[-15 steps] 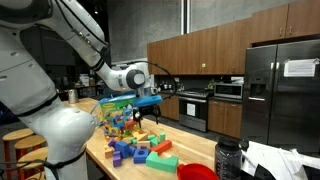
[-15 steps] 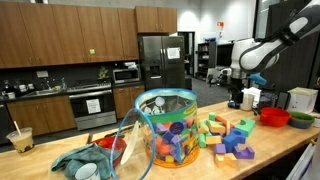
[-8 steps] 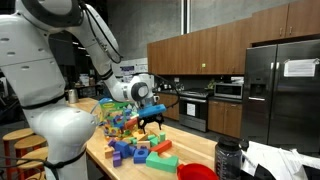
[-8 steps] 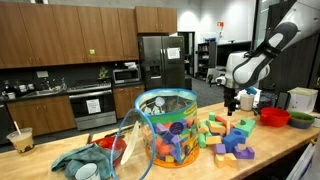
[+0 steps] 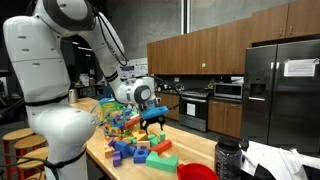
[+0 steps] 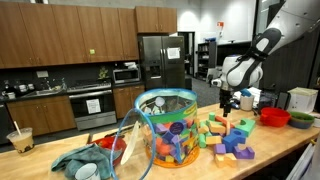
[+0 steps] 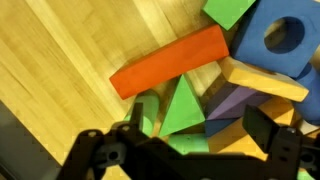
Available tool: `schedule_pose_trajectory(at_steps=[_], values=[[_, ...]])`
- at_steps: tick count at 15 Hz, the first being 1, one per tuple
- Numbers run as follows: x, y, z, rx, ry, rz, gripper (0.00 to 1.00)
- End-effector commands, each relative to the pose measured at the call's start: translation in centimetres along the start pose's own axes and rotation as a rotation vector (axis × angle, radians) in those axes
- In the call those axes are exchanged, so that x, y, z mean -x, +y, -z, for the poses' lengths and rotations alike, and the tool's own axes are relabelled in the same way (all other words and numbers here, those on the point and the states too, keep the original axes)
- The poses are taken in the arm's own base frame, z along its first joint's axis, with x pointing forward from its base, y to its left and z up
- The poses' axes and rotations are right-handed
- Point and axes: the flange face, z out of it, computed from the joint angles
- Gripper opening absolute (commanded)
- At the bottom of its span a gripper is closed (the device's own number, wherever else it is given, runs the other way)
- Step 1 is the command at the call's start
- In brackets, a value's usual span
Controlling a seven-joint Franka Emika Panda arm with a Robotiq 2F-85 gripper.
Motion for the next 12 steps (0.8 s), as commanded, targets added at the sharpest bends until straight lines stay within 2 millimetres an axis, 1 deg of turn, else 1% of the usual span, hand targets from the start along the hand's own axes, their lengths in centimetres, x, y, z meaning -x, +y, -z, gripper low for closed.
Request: schedule_pose_trajectory(at_steps=[1, 4, 5, 7, 9, 12], values=[[0.1, -0.8, 0.0, -0.006, -0.013, -0.011, 1.00], [-0.1, -2.5, -1.0, -0.023, -0.034, -0.026, 1.00], [-0.3, -2.6, -1.3, -0.017, -0.031, -0.030, 1.00], [-0.6, -2.0, -1.7, 0.008, -0.018, -0.019, 1.00], [-0.6, -0.2, -1.9, 0.041, 0.001, 0.001, 1.00], [-0.1, 3.7, -2.4, 0.094, 0.025, 0.038, 1.00]])
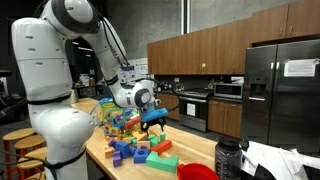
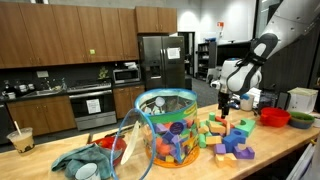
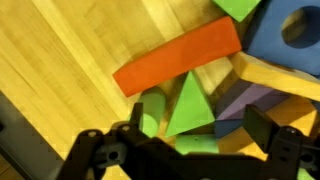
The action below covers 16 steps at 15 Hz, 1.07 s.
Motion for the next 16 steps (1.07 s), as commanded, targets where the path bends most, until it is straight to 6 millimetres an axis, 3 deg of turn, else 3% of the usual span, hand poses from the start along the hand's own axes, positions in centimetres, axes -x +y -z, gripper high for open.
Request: schedule_pose_trajectory(at_steps=[1, 5, 11, 16], values=[[0.7, 4.9, -1.6, 0.056, 0.017, 0.058, 1.00], [0.3, 8.3, -3.7, 0.048, 0.039, 0.091, 1.00], [-3.3, 8.6, -5.3, -0.169, 0.074, 0.126, 1.00], [-3.5, 10.1, -5.8, -0.220, 0.028, 0.130, 1.00]])
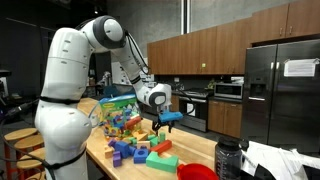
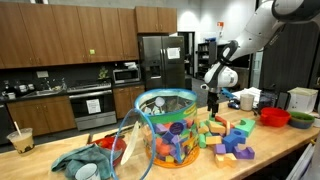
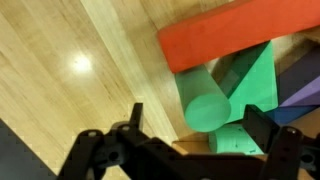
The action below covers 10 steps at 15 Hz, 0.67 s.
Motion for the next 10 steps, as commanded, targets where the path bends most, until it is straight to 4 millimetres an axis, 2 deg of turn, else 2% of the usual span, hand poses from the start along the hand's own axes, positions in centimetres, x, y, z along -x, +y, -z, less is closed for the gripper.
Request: schedule_pose_trajectory(at_steps=[1, 6, 10], values=[[1.0, 1.8, -0.2, -0.013, -0.031, 0.003, 1.00], [2.0, 1.6, -1.1, -0.055, -0.049, -0.023, 1.00], [1.7, 1.0, -1.8, -0.087, -0.052, -0.028, 1.00]])
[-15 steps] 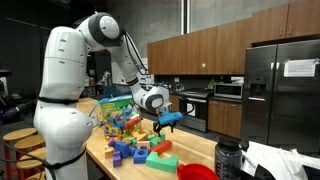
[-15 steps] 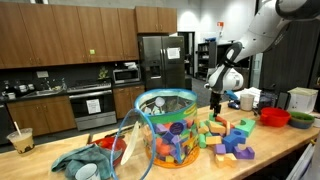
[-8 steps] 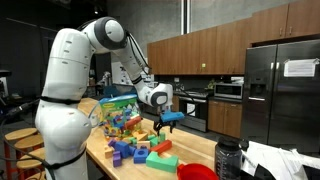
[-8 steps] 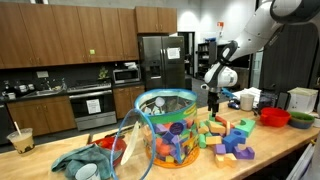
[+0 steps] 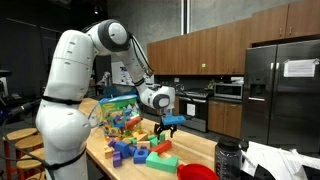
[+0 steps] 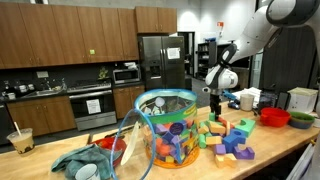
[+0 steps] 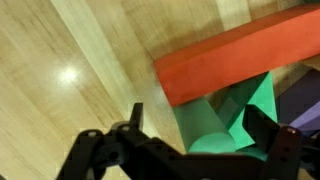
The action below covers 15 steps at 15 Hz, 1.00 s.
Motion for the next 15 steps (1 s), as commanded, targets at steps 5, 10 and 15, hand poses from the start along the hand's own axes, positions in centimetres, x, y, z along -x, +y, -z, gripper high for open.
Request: schedule_pose_trajectory(at_steps=[5, 10, 15], values=[[-1.1, 0.3, 0.1, -0.013, 0.007, -0.001, 1.00], [-1.7, 0.5, 0.0, -0.003, 0.014, 0.008, 1.00], [-1.7, 0.0, -0.1, -0.004, 0.008, 0.019, 1.00]])
